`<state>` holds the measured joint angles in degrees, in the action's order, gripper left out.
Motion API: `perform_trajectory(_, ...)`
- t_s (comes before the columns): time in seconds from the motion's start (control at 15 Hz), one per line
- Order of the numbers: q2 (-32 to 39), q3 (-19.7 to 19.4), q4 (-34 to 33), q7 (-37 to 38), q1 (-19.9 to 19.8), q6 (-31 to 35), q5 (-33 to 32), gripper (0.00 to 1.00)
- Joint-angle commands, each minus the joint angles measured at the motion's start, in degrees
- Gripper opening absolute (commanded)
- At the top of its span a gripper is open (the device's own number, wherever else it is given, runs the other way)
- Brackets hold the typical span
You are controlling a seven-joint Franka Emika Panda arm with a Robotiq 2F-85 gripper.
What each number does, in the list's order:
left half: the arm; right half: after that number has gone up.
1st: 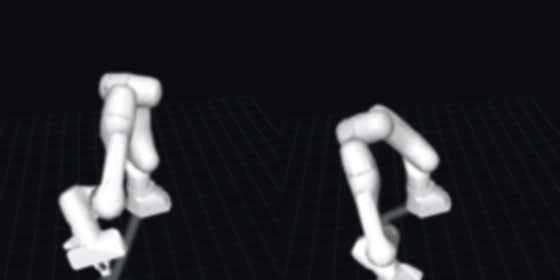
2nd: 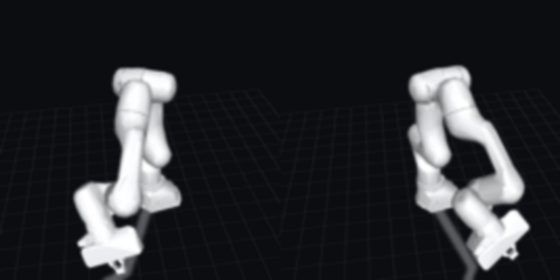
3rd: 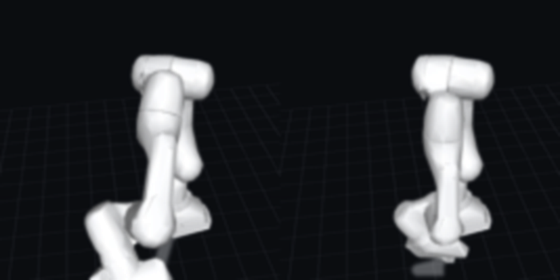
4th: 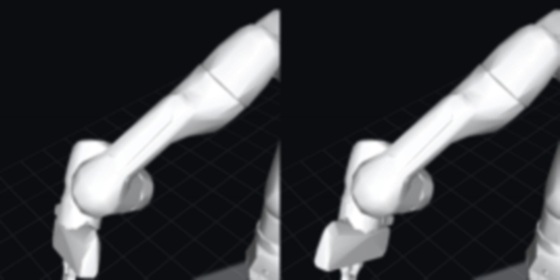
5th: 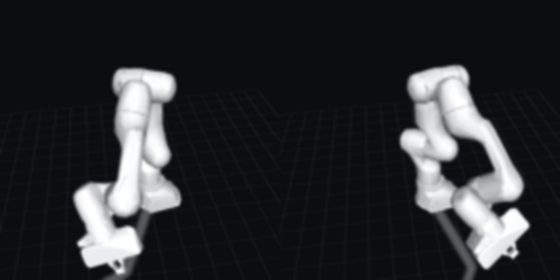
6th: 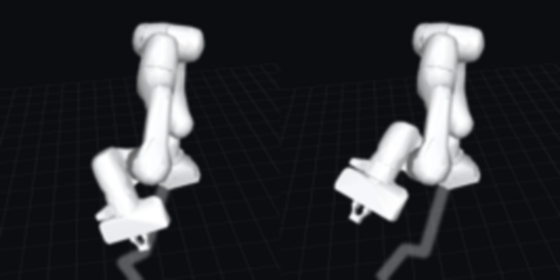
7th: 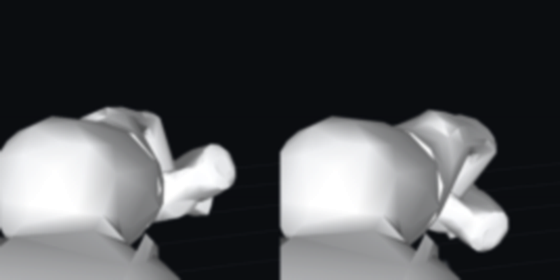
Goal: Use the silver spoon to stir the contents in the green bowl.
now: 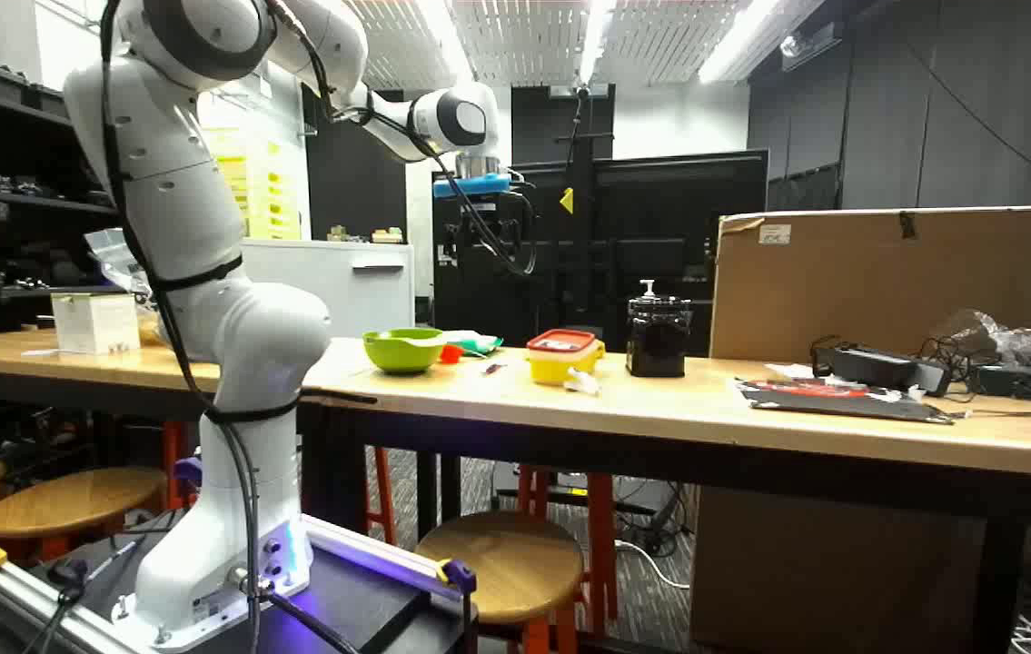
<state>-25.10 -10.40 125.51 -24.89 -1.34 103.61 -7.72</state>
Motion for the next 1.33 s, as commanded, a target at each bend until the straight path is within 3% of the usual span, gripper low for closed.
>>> perform_trajectory(0.0,0.1,0.3,-0.1,-0.1,-0.3,-0.1,0.1,1.0)
perform_trajectory(0.6,1.1,0.1,-0.5,-1.7,0.2,0.4,0.6,1.0)
perform_trajectory(0.93,7.6,-0.5,-3.5,-10.3,2.4,4.4,2.1,1.0)
perform_trajectory(1.27,17.5,-0.4,-8.6,-18.9,2.3,10.3,9.2,1.0)
